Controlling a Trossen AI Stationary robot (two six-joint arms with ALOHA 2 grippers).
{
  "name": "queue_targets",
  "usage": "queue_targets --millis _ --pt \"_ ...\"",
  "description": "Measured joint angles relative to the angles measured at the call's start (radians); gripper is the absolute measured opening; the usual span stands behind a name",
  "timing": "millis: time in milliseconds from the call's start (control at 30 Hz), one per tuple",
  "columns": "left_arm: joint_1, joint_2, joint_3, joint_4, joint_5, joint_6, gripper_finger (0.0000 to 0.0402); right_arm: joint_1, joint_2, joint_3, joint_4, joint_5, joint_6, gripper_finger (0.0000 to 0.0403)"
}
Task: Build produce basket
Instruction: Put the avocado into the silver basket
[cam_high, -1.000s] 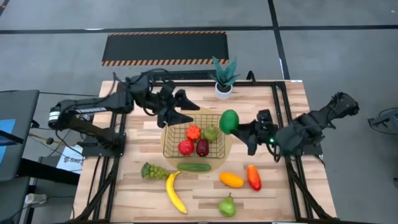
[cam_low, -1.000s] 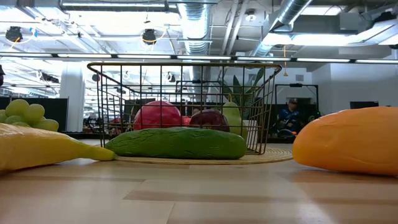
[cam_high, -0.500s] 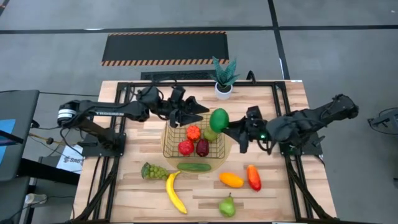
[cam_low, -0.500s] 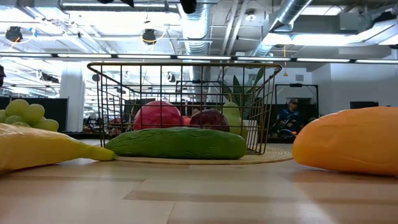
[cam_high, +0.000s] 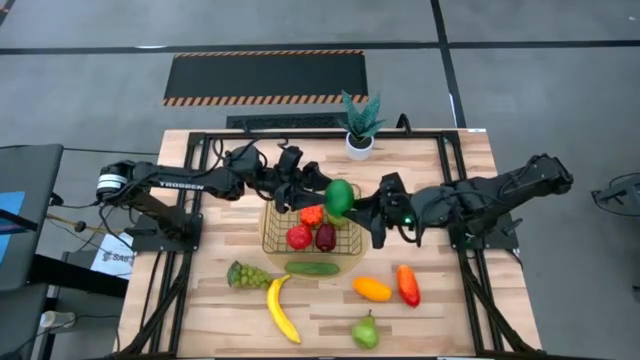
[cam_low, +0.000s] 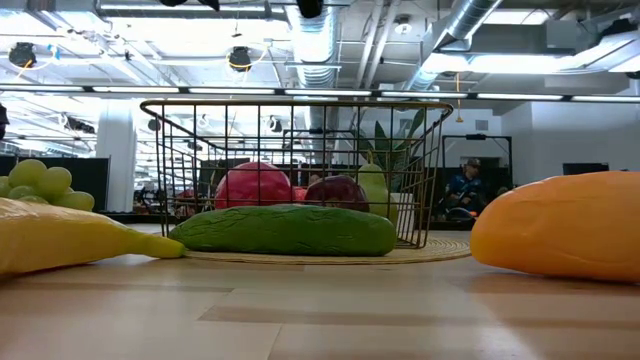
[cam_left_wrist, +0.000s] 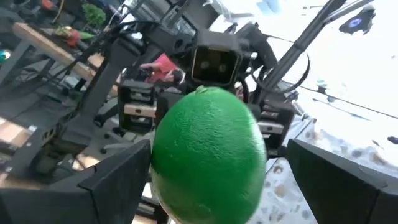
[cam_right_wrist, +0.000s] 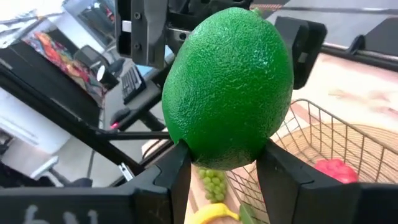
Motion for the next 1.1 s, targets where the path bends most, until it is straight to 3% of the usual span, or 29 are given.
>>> queue_targets --millis 533,867,1100 --pt "-0.013 -0.001 0.000 -0.065 0.004 0.034 0.0358 -0.058 0.026 0.001 0.025 -0.088 -0.014 0.0179" --pt "-0.013 -0.001 0.000 -0.070 0.009 0.024 0.0280 -0.064 0.025 0.001 0.028 -0.100 -0.052 0.0211" --pt "0.023 -0.028 0.000 -0.090 0.082 -0.013 0.0279 -0.050 -0.035 -0.001 -0.005 -0.143 -0.071 0.0257"
